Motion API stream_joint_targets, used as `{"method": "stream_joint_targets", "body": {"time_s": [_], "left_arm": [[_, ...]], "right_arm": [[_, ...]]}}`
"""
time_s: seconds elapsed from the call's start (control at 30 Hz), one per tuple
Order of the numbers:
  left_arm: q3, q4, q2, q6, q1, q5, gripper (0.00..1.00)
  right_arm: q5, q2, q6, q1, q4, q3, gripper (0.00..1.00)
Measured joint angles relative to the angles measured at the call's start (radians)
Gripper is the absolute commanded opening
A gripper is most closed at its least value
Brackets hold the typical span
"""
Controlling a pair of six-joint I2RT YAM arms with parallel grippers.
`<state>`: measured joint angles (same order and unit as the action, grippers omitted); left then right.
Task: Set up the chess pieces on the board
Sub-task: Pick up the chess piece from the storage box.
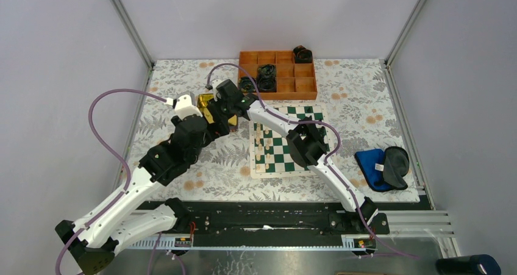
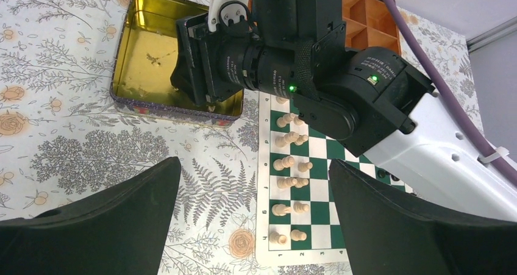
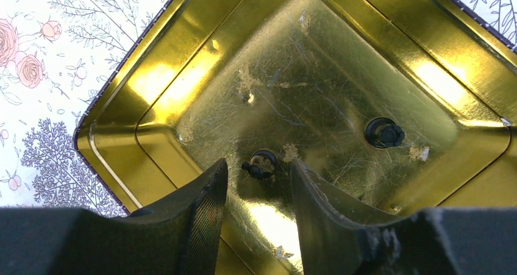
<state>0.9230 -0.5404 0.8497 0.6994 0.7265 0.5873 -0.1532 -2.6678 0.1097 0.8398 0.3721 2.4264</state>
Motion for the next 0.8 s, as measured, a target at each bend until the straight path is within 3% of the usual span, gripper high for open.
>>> {"method": "stream_joint_targets", "body": {"time_s": [0.8], "left_arm": [[-0.024,0.019,-0.012,-0.012,0.0,-0.006,0.99]], "right_arm": [[0.006,-0.002,-0.021,0.008,0.002,0.0,0.22]]}}
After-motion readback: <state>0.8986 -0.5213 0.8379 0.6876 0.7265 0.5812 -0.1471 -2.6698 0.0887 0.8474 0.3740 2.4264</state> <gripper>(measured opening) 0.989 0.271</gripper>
